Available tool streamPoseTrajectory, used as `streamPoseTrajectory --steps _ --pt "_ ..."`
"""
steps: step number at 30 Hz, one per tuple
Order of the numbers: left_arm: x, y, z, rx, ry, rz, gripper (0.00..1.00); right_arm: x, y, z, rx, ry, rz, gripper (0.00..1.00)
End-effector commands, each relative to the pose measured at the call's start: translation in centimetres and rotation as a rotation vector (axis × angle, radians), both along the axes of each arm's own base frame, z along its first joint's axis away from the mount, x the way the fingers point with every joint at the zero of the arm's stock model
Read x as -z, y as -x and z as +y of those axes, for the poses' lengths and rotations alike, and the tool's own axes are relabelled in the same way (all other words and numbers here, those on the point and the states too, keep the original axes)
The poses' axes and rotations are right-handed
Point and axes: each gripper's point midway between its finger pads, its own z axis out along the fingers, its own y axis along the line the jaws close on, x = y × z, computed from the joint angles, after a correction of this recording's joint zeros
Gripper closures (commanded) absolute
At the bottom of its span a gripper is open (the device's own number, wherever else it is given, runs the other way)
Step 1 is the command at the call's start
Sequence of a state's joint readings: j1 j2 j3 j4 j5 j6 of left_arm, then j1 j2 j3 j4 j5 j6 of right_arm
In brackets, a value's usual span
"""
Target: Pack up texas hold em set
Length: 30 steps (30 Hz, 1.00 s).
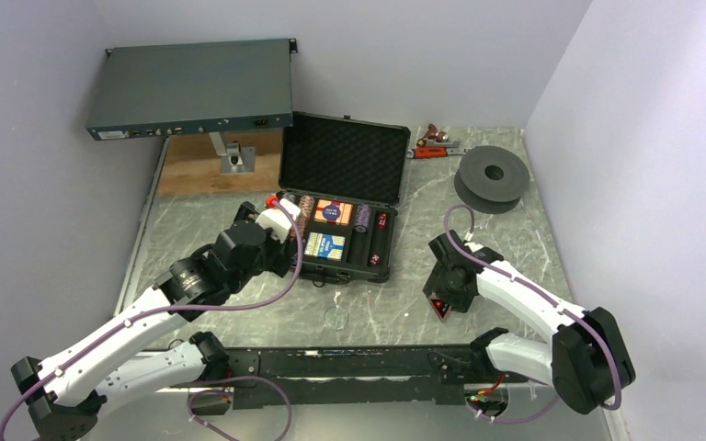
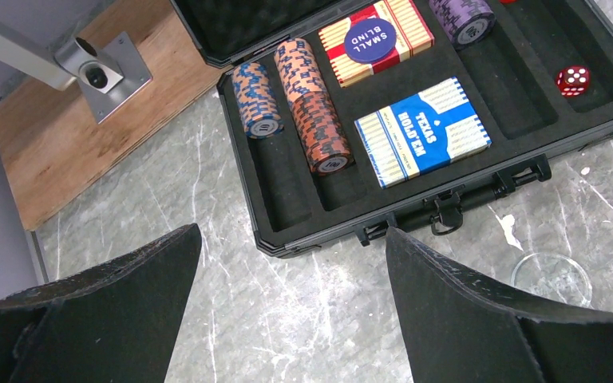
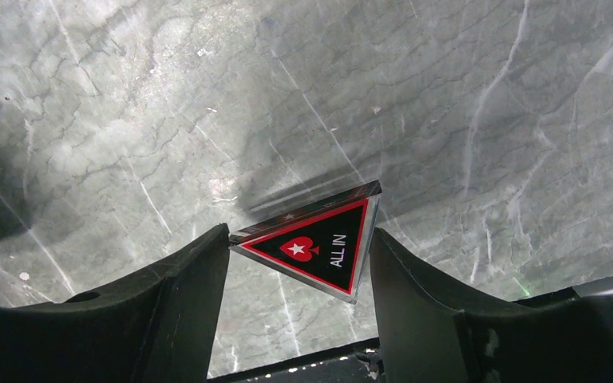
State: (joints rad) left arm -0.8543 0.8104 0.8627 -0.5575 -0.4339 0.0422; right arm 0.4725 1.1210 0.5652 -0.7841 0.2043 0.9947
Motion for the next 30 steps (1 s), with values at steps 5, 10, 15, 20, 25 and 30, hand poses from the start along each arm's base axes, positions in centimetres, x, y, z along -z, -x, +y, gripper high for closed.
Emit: streamPoseTrajectory --steps 5,10,15,20,25,30 --pt "-2.0 -0.2 -0.1 -0.005 0.042 -0.044 0.09 -1.3 -0.9 1.5 -0.061 -0.077 -0.048 1.00" --pt "-2.6 0.1 0.0 0.003 0.063 -0.058 0.09 -3.7 -2.1 2.0 -0.093 -0.105 -0.130 1.00" --pt "-2.8 0.2 0.0 0.007 0.072 -0.060 0.09 -6.1 -3.0 1.7 -0.112 -0.085 -0.188 1.00" --pt "-2.9 0.2 0.0 0.008 0.075 -0.063 0.09 -8.4 -3.4 2.8 -0.157 -0.151 -0.258 1.00" --pt "-2.9 0.2 0.0 0.007 0.075 -0.064 0.09 -10.8 -3.7 3.5 -0.193 -0.207 -0.349 1.00" --pt "-2.8 0.2 -0.1 0.009 0.072 -0.058 0.09 -14.5 -4.2 4.9 -0.275 -0.296 -0.501 1.00"
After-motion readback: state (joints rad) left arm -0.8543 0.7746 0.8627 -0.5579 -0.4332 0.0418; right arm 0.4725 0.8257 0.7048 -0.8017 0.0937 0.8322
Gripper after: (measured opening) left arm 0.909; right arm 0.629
